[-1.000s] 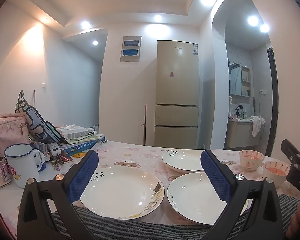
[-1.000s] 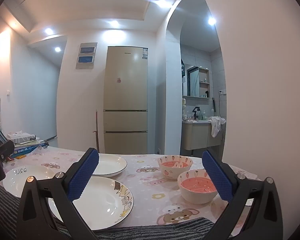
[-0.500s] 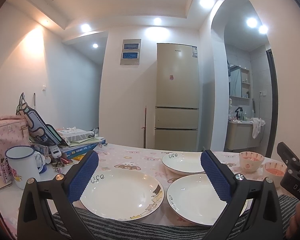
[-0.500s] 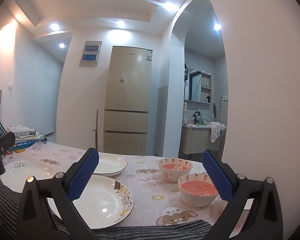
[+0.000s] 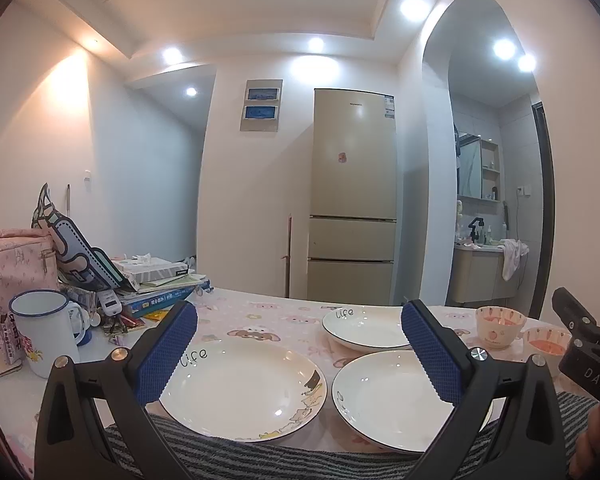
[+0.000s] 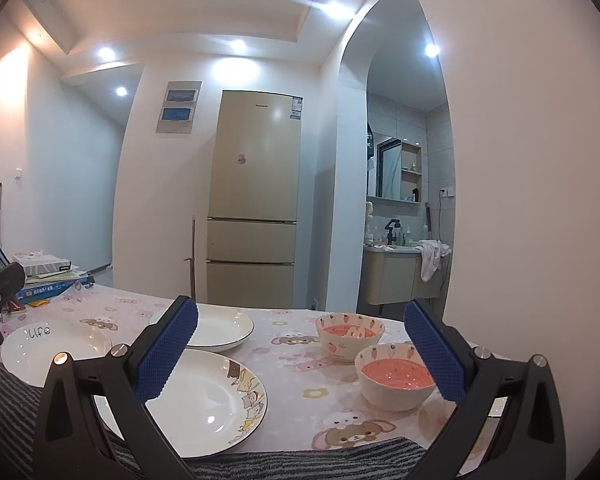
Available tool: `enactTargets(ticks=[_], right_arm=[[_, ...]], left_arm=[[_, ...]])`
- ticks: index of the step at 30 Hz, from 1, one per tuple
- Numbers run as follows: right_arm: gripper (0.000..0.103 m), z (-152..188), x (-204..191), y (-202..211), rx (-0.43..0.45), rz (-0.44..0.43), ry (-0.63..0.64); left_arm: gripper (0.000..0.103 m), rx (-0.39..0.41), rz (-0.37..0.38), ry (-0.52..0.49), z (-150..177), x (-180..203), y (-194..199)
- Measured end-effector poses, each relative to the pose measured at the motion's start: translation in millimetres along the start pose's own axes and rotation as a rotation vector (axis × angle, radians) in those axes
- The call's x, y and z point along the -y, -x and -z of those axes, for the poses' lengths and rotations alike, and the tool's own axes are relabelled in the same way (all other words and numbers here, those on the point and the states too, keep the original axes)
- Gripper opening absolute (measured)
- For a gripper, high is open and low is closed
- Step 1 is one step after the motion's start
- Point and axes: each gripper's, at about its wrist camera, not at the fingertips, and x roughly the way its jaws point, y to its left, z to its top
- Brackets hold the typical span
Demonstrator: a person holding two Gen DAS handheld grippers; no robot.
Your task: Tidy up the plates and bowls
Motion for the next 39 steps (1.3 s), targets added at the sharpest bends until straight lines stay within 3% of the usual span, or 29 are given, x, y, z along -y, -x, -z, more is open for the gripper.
enactTargets(ticks=[35, 39], right_arm=[[0.103, 3.7, 0.6, -9.9, -0.043, -0.007, 0.004], [0.103, 3.5, 1.4, -10.1, -0.043, -0.007, 0.002]], left_arm=[[0.103, -0.002, 0.002, 0.009, 3.2, -5.5, -3.4], [0.103, 0.013, 0.033, 0.027, 4.3, -10.1, 0.9]])
